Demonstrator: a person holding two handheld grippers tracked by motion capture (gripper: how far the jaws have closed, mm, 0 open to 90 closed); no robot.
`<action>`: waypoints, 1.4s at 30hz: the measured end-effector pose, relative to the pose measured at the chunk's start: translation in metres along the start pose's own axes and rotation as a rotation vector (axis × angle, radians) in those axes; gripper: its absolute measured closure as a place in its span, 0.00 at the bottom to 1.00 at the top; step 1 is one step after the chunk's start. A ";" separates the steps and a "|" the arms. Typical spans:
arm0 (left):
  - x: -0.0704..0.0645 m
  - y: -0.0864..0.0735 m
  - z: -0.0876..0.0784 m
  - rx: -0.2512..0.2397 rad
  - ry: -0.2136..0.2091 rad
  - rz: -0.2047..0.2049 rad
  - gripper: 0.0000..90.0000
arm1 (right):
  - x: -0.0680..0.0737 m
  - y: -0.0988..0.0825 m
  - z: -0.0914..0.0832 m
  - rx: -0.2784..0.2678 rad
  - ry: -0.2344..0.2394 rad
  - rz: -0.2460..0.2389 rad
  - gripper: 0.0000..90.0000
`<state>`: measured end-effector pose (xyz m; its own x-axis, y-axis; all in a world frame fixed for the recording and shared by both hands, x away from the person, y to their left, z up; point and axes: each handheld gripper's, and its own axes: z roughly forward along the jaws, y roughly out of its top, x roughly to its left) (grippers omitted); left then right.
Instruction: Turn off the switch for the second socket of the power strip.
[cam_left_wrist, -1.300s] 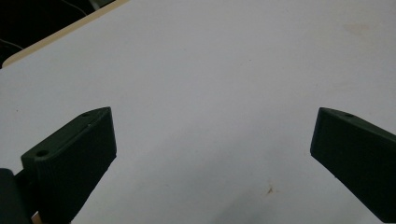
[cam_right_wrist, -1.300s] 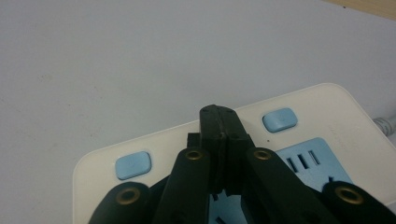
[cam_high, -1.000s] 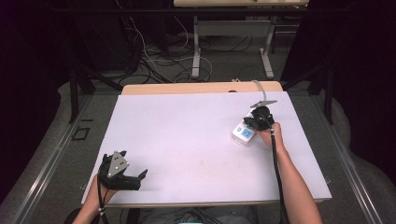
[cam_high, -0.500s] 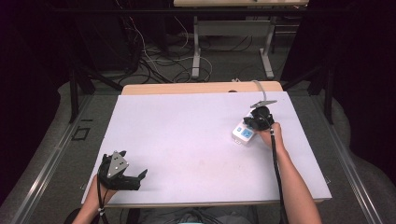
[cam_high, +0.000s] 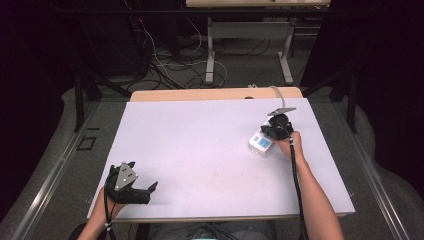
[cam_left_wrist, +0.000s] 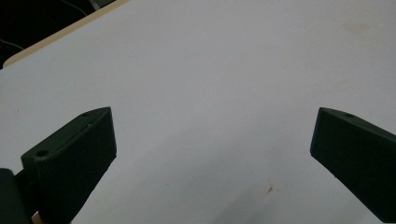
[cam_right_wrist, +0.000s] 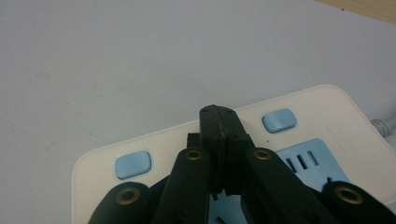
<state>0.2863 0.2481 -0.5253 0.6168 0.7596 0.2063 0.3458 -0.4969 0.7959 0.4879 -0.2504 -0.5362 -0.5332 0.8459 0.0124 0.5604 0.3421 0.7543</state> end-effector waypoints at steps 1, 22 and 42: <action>0.000 0.000 0.000 0.000 -0.002 -0.001 0.00 | 0.000 0.000 0.000 -0.001 -0.003 0.002 1.00; 0.000 0.000 0.000 0.001 -0.002 0.002 0.00 | -0.007 -0.003 -0.005 -0.008 -0.006 0.026 1.00; 0.001 0.000 -0.001 0.001 -0.005 0.007 0.00 | -0.005 0.003 -0.024 -0.059 -0.003 -0.001 0.98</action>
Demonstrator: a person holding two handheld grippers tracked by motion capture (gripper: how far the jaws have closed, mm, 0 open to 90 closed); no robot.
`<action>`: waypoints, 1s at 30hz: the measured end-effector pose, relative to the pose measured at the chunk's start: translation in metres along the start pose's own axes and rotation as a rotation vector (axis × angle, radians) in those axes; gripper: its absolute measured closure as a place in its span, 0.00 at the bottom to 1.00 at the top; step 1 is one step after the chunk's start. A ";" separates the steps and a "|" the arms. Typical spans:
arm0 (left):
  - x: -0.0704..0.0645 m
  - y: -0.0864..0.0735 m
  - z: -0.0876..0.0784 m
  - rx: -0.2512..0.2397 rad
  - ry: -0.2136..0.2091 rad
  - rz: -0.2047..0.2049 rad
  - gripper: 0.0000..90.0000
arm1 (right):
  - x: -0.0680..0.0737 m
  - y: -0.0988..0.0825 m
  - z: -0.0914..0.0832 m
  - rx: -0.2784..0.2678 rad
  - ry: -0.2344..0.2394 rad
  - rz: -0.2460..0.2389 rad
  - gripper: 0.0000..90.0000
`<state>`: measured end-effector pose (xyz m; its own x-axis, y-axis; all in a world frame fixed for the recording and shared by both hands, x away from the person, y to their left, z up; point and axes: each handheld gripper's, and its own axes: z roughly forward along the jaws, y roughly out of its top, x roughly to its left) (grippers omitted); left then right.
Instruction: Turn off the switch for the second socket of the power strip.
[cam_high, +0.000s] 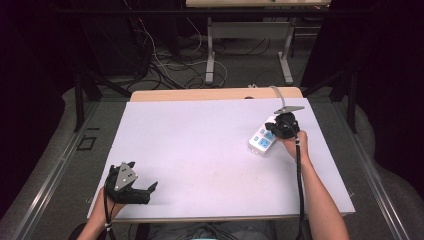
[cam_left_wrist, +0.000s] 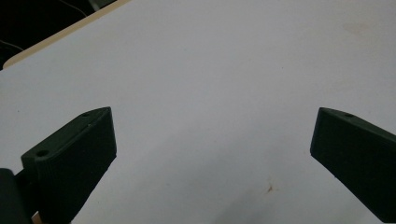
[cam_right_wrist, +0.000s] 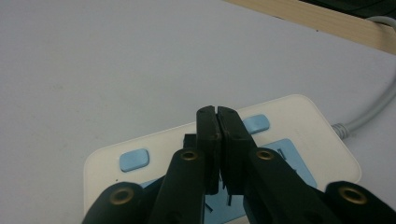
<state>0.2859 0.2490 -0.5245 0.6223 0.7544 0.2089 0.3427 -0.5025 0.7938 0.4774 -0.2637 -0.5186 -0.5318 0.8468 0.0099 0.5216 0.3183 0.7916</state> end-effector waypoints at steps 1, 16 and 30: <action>0.000 0.000 0.000 0.000 0.000 0.000 0.00 | 0.001 0.000 -0.001 -0.001 0.004 0.001 0.97; 0.000 0.000 -0.001 -0.002 -0.001 0.002 0.00 | 0.013 0.006 -0.022 -0.003 0.054 -0.025 0.77; 0.000 0.000 -0.001 -0.001 -0.003 0.002 0.00 | 0.022 0.008 -0.027 0.022 0.083 -0.048 0.08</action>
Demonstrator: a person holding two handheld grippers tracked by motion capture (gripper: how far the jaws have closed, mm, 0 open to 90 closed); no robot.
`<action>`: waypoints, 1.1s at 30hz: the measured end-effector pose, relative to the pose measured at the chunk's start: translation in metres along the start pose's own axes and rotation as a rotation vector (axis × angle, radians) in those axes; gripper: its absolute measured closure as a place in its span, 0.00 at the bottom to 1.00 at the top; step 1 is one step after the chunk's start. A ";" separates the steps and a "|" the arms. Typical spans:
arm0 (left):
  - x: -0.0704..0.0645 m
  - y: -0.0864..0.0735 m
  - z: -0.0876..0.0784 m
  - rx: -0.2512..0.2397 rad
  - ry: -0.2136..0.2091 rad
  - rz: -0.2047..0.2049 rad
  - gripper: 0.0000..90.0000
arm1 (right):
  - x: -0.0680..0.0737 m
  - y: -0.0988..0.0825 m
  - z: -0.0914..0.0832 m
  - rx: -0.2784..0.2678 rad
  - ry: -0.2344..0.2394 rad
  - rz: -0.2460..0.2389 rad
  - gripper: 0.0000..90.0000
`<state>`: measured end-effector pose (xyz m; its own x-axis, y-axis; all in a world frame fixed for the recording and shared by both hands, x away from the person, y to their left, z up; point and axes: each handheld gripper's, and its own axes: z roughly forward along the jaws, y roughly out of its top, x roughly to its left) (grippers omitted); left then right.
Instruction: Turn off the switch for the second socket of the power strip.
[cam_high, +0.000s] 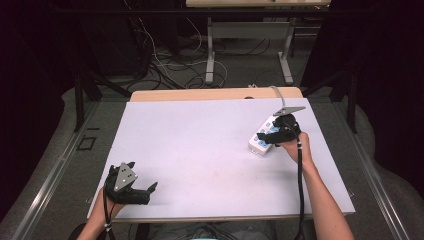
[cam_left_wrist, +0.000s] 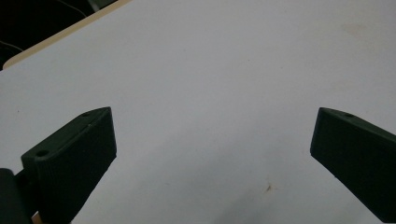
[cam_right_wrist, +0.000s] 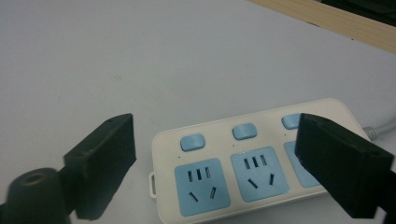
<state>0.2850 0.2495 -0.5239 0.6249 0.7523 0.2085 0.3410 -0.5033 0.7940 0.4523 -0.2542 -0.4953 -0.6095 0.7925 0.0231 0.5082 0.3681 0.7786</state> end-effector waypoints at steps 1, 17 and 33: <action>0.000 0.000 0.000 0.000 -0.001 -0.001 0.00 | 0.000 0.000 0.000 -0.001 0.003 0.003 0.04; 0.001 0.000 0.000 -0.006 0.000 -0.002 0.00 | 0.007 -0.003 -0.007 -0.010 0.044 0.018 0.00; 0.000 0.000 -0.001 -0.010 -0.005 -0.001 0.00 | 0.024 -0.023 -0.033 -0.027 0.056 0.034 0.00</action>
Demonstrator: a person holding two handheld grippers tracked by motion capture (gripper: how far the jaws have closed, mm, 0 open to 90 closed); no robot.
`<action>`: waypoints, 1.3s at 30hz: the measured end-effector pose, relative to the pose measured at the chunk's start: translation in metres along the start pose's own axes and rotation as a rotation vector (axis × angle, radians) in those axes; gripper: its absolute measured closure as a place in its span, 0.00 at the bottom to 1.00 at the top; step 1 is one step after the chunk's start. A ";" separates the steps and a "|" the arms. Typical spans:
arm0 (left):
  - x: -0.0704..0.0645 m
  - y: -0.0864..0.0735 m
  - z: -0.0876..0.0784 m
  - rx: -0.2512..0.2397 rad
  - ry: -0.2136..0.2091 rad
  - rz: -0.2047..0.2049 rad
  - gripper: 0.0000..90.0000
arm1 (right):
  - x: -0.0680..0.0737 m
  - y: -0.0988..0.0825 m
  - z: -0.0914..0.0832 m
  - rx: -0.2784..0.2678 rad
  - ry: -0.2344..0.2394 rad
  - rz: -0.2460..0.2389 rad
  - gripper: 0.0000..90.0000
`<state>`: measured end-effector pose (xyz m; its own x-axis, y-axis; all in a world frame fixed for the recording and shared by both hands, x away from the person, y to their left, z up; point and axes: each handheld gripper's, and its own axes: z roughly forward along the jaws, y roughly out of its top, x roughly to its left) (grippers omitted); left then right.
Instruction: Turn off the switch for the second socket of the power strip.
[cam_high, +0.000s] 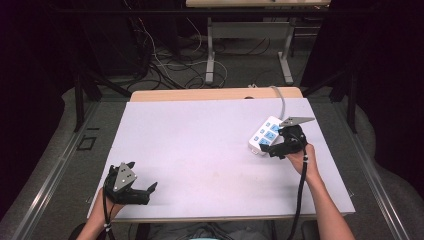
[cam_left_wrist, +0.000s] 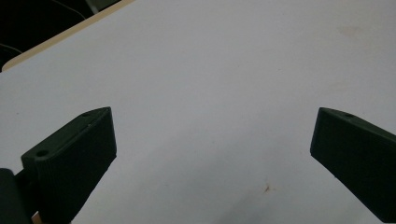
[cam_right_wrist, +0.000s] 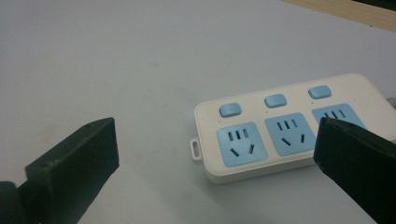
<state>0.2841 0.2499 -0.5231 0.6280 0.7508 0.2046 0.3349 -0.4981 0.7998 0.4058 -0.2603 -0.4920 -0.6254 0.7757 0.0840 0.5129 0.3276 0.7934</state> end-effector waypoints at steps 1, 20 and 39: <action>0.000 0.000 0.000 0.000 0.000 0.001 0.00 | 0.002 -0.001 -0.001 -0.001 0.000 -0.006 0.00; 0.000 0.000 0.000 -0.002 0.005 -0.005 0.00 | 0.028 -0.020 -0.023 -0.007 0.008 -0.055 0.00; 0.001 -0.001 0.000 0.001 0.006 -0.010 0.00 | 0.041 -0.041 -0.037 -0.009 -0.003 -0.065 0.00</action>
<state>0.2846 0.2509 -0.5239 0.6208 0.7581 0.1999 0.3416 -0.4911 0.8014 0.3372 -0.2618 -0.4982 -0.6554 0.7547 0.0307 0.4664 0.3724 0.8024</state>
